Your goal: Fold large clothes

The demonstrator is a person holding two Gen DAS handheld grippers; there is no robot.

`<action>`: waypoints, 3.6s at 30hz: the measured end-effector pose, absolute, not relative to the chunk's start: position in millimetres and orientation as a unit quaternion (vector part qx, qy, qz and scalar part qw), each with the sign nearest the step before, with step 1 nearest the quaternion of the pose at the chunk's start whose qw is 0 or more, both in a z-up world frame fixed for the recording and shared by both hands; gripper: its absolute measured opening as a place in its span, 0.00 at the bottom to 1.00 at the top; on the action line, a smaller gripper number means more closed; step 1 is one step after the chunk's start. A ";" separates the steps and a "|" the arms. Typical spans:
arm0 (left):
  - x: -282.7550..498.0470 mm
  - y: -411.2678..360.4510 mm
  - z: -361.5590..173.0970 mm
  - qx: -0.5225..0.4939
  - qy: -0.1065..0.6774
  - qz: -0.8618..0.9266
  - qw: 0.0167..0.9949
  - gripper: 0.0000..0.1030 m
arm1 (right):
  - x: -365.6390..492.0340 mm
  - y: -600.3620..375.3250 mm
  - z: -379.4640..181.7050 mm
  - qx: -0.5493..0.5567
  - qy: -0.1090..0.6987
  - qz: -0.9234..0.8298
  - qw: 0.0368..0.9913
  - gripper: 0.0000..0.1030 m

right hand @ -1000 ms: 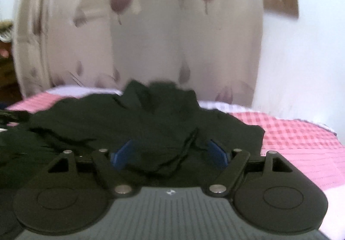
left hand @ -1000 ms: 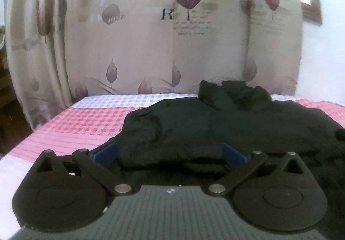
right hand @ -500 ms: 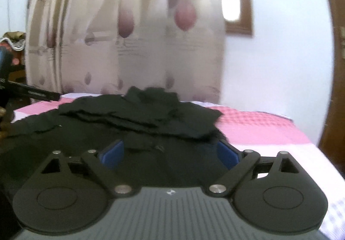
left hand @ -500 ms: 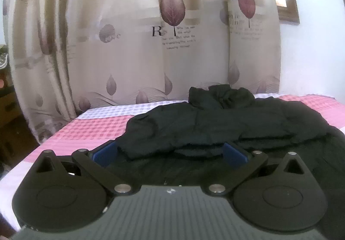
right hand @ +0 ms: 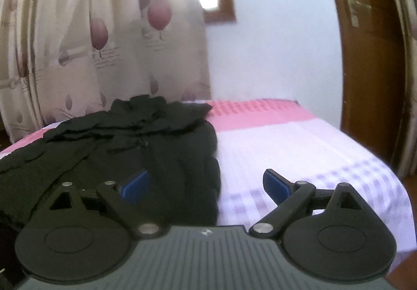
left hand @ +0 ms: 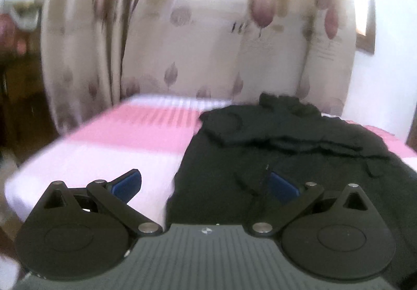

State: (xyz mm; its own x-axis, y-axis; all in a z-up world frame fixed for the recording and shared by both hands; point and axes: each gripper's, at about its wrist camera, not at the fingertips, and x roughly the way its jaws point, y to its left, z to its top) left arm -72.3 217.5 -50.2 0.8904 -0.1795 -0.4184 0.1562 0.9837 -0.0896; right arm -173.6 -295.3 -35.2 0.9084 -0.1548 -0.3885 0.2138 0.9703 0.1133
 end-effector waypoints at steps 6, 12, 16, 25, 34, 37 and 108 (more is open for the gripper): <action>-68.4 268.8 -76.4 -0.088 0.292 -0.147 0.941 0.99 | -189.5 -308.3 -50.7 0.126 0.203 -0.111 0.965 0.92; -70.3 274.5 -108.5 -0.170 0.336 -0.242 0.894 0.99 | -192.1 -318.1 -61.6 0.176 0.217 -0.095 0.956 0.92; -68.1 258.7 -120.6 -0.168 0.349 -0.270 0.881 0.91 | -190.3 -323.1 -70.0 0.210 0.226 -0.076 0.948 0.92; -72.6 253.6 -121.4 -0.150 0.342 -0.265 0.889 0.54 | -172.7 -326.0 -75.9 0.263 0.252 -0.013 0.931 0.57; -74.5 245.5 -122.8 -0.141 0.340 -0.268 0.890 0.55 | -150.1 -322.9 -72.8 0.274 0.263 0.023 0.925 0.21; -74.5 250.9 -120.3 -0.149 0.341 -0.262 0.890 0.22 | -150.0 -321.7 -66.6 0.279 0.249 0.040 0.927 0.14; 210.0 163.1 -30.3 -0.247 0.186 -0.107 0.945 0.41 | 222.5 -414.4 -14.3 0.356 0.220 -0.006 0.908 0.14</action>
